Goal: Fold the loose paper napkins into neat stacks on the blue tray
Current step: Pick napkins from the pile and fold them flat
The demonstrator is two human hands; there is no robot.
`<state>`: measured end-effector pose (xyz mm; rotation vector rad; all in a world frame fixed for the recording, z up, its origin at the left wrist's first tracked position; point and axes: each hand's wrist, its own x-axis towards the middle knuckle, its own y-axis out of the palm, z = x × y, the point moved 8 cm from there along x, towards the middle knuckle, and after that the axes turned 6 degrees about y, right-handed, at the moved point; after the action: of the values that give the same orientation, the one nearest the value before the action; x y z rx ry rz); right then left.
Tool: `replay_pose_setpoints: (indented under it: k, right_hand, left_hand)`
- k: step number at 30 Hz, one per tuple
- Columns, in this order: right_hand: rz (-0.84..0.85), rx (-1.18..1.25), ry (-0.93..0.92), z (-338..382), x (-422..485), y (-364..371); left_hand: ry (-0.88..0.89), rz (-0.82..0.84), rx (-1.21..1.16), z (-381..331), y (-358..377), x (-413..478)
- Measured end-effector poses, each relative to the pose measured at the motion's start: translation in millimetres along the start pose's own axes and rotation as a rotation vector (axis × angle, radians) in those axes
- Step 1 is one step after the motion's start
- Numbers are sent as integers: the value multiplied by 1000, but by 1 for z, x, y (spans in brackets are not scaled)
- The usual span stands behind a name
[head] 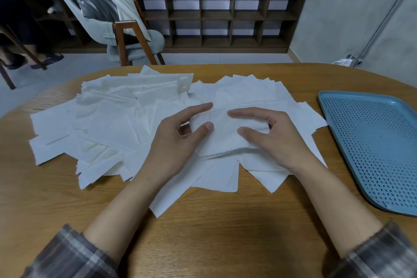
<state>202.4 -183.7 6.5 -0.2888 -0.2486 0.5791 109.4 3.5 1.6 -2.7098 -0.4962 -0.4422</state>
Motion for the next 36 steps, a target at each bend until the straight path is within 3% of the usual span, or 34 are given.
replay_pose_setpoints:
  k: [4, 9, 15, 26, 36]
  right_hand:
    - [-171, 2, -8, -7, 3, -18]
    - [-186, -19, -5, -10, 4, -16]
    - [-162, -28, -4, -11, 4, -12]
    - [-152, -57, 18, -13, 4, -11]
    - [-145, -67, 41, -15, 5, -10]
  left_hand:
    - [226, 51, 345, -13, 6, -3]
    - [160, 538, 471, 0, 45, -19]
    - [189, 535, 469, 2, 45, -19]
    - [-32, 535, 271, 14, 32, -13]
    - [-56, 590, 244, 8, 29, -13]
